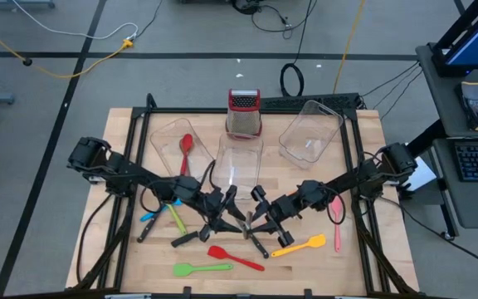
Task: Pick & Place Kitchen Items
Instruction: Put the black knife into the middle transparent bin
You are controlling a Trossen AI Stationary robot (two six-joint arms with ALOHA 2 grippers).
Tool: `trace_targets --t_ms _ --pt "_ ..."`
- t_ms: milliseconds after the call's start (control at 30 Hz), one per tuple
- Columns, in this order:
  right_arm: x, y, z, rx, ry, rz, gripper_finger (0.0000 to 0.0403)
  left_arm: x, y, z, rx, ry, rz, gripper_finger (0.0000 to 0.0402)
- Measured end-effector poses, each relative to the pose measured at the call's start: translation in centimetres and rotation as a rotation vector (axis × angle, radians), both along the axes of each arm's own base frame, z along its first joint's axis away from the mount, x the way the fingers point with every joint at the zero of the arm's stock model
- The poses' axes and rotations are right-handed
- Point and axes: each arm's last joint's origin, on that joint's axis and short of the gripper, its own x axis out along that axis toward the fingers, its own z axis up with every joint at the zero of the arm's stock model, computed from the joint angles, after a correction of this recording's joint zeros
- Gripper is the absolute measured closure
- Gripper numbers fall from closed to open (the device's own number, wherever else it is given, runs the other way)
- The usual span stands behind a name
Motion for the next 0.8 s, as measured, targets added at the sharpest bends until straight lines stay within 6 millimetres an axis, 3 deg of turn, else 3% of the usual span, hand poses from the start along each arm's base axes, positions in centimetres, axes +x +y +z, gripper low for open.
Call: trace_targets --t_ms 800 --pt "0.7 -1.8 -0.3 -0.013 0.028 -0.091 0.0338 0.1 -0.6 0.5 0.009 -0.013 -0.048 0.0229"
